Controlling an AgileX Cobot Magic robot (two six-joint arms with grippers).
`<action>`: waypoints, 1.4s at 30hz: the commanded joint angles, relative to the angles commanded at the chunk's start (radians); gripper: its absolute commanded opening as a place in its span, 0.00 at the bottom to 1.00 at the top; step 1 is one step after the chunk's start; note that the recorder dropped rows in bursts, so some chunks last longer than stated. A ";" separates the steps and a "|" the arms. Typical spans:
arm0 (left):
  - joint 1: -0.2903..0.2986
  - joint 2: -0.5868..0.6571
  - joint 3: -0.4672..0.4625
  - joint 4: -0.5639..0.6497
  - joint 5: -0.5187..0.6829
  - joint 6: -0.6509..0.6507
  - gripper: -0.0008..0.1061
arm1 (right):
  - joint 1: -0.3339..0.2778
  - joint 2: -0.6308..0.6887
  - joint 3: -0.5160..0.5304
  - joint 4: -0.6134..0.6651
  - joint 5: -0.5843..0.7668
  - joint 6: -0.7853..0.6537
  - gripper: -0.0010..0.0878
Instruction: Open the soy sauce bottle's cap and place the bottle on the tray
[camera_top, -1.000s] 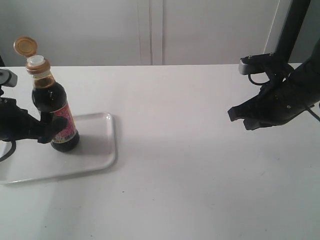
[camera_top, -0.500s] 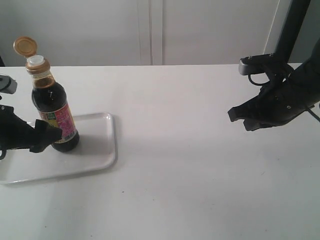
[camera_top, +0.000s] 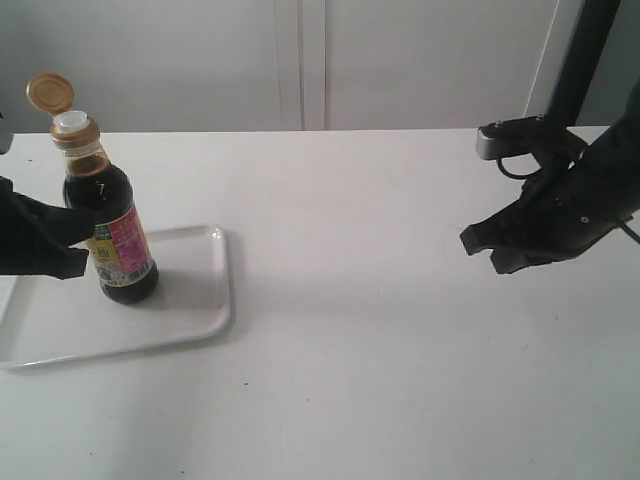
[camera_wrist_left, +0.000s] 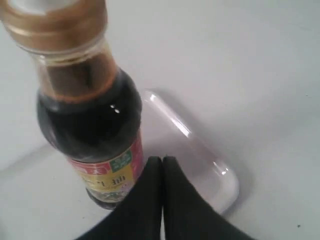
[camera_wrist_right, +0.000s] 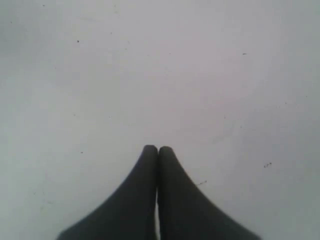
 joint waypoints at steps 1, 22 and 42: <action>0.000 -0.026 0.000 0.000 0.018 0.000 0.01 | 0.000 -0.028 0.000 -0.009 0.000 0.000 0.01; -0.007 -0.182 0.000 -0.514 0.912 0.809 0.01 | 0.000 -0.208 0.000 -0.172 0.069 0.090 0.01; -0.007 -0.337 0.026 -1.665 1.095 1.567 0.01 | -0.082 -0.312 0.049 -0.490 0.005 0.459 0.01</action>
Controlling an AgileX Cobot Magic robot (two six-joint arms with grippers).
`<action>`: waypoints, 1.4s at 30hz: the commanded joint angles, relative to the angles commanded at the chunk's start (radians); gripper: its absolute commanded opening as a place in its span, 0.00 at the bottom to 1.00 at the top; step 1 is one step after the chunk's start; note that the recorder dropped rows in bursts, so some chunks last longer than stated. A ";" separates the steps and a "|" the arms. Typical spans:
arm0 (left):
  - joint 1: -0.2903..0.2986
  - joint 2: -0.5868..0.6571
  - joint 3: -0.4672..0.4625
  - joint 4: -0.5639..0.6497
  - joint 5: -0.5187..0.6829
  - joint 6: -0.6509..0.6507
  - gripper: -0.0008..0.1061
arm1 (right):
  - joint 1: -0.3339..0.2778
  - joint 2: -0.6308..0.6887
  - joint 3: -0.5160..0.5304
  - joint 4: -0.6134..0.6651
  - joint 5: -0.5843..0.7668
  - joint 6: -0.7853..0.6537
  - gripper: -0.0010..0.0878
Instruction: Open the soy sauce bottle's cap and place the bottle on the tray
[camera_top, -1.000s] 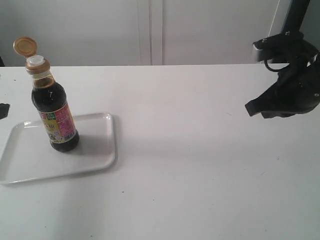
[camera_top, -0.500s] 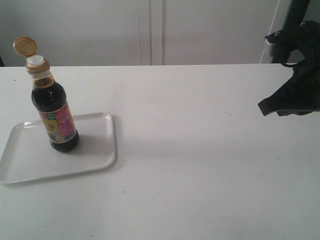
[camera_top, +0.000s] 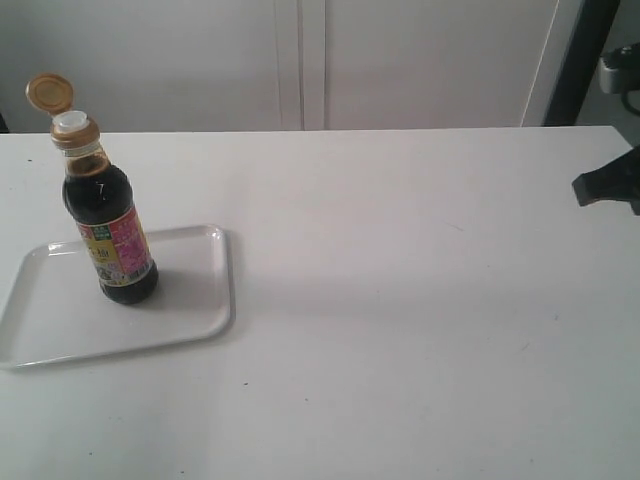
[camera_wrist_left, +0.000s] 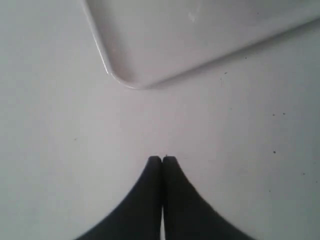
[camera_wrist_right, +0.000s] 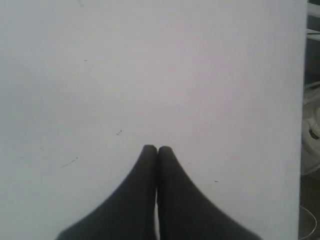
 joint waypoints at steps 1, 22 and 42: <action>0.000 -0.027 0.007 -0.004 -0.008 -0.003 0.01 | 0.000 -0.029 0.017 0.000 -0.024 0.005 0.01; 0.000 -0.528 0.184 -0.058 -0.248 -0.031 0.01 | 0.002 -0.574 0.483 0.017 -0.615 0.057 0.01; 0.000 -0.707 0.339 -0.164 -0.488 -0.031 0.01 | 0.002 -0.852 0.762 0.032 -0.855 0.138 0.01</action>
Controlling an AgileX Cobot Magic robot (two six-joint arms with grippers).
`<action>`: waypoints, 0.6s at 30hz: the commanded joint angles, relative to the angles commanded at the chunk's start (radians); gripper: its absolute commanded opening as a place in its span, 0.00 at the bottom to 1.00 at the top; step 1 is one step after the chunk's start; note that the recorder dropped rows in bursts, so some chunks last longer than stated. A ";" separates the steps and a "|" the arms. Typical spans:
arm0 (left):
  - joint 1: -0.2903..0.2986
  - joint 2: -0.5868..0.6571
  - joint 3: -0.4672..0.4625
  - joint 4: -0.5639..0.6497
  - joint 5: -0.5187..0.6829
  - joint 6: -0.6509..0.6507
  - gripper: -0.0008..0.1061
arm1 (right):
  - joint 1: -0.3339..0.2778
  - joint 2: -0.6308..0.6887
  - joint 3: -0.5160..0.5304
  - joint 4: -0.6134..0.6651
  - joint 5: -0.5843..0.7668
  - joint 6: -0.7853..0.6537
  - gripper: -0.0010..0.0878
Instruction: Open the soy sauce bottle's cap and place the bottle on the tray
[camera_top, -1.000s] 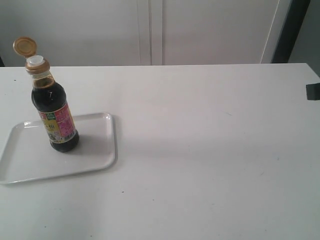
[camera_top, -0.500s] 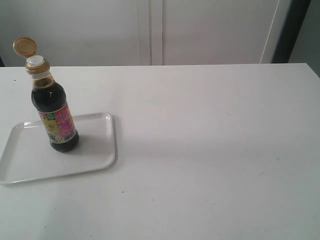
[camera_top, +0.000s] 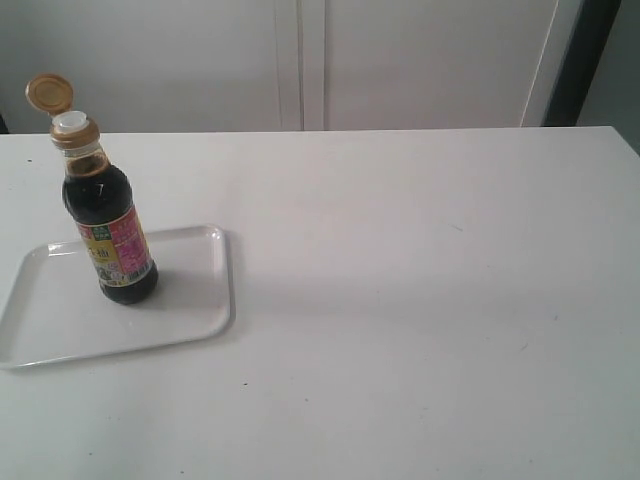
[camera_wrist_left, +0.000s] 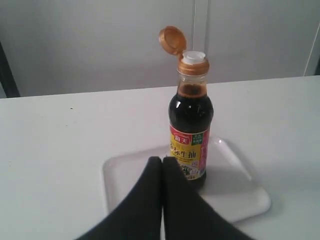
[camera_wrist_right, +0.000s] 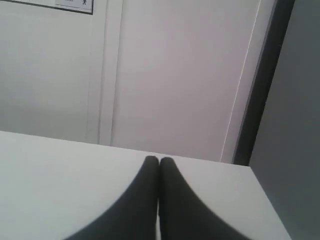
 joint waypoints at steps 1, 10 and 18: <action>0.000 0.002 0.016 -0.015 -0.027 0.000 0.01 | 0.000 0.000 0.013 0.000 0.000 0.006 0.01; 0.000 0.002 0.051 -0.015 0.040 0.004 0.01 | 0.000 0.000 0.076 0.002 0.005 0.008 0.01; 0.000 0.002 0.051 -0.015 0.036 0.006 0.01 | 0.000 0.000 0.076 0.002 0.005 0.008 0.01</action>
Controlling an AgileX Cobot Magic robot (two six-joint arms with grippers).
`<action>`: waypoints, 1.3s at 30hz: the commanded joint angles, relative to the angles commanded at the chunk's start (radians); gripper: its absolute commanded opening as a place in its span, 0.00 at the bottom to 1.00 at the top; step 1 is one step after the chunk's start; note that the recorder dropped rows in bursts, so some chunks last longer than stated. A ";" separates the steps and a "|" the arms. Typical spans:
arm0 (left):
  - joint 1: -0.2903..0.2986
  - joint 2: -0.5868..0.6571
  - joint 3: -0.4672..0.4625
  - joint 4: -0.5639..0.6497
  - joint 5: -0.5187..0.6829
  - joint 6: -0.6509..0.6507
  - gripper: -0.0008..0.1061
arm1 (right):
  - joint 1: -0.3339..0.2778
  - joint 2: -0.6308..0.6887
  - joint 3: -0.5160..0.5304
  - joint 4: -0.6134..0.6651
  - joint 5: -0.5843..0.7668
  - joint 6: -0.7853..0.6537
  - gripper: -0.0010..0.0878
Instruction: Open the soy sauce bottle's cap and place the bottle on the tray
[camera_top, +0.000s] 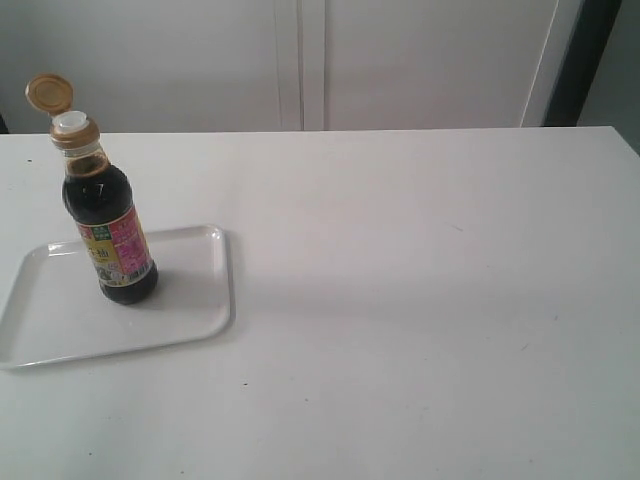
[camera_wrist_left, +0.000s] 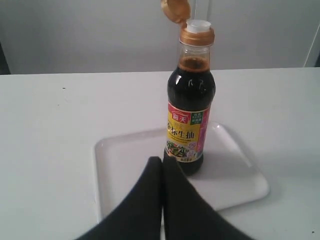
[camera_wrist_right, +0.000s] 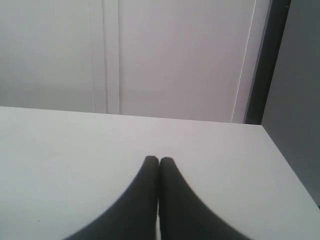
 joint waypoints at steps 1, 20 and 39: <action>0.000 0.000 0.000 0.000 0.000 0.000 0.01 | 0.000 0.000 0.000 0.000 0.000 0.000 0.01; 0.011 -0.053 0.086 0.019 0.001 0.049 0.01 | 0.000 0.000 0.000 0.000 0.000 0.000 0.01; 0.031 -0.106 0.187 0.019 0.088 0.049 0.01 | 0.000 0.000 0.000 0.000 0.000 0.000 0.01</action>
